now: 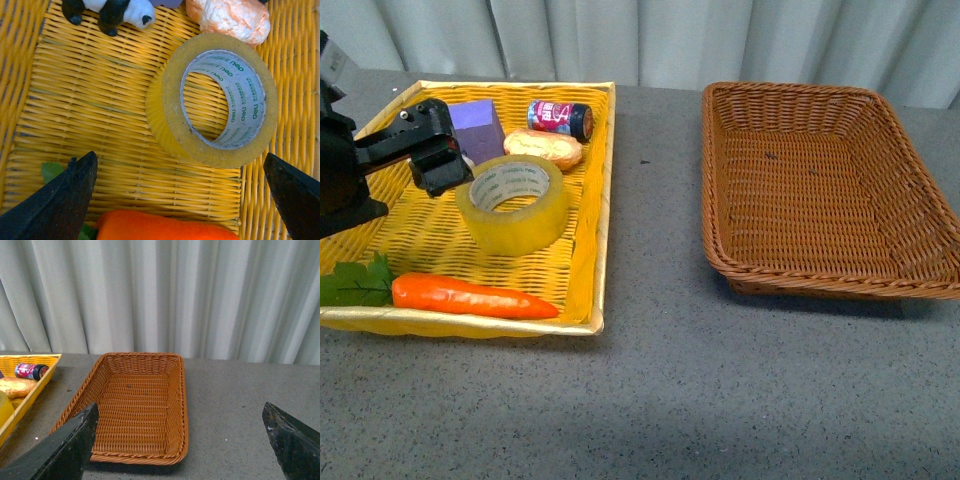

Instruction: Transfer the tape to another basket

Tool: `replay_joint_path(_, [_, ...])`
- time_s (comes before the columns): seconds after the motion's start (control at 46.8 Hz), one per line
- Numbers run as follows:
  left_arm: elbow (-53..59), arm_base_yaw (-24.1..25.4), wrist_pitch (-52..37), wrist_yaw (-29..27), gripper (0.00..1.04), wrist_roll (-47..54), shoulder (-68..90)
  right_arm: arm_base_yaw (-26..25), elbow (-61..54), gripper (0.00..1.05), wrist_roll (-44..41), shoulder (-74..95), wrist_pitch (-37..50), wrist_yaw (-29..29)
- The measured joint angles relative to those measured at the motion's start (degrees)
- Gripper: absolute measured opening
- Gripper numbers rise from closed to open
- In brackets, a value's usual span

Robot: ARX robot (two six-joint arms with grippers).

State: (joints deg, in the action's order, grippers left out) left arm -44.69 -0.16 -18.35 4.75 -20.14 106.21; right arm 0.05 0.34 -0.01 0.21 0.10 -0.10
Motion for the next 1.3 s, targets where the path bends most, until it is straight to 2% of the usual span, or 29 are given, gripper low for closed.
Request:
replay_joint_path(0.47, [-13.6,0.3,4.6,-1.7,0.98,1.9,12.7,0.0,0.0,0.96,0.0,0.0,0.0,0.0])
replay_joint_path(0.854, [-17.9,0.2,6.9,-3.7,0.98,3.3,16.8,0.0,0.0,0.96,0.0,0.0,0.0,0.0])
replay_joint_path(0.94, [-18.1,0.0,7.0,-3.7,0.83,3.8,17.0,0.0,0.0,0.96,0.0,0.0,0.0,0.0])
replay_joint_path(1.302, [-18.4,-1.0,7.1,-3.1,0.33,3.4,17.0,0.0,0.0,0.96,0.0,0.0,0.0,0.0])
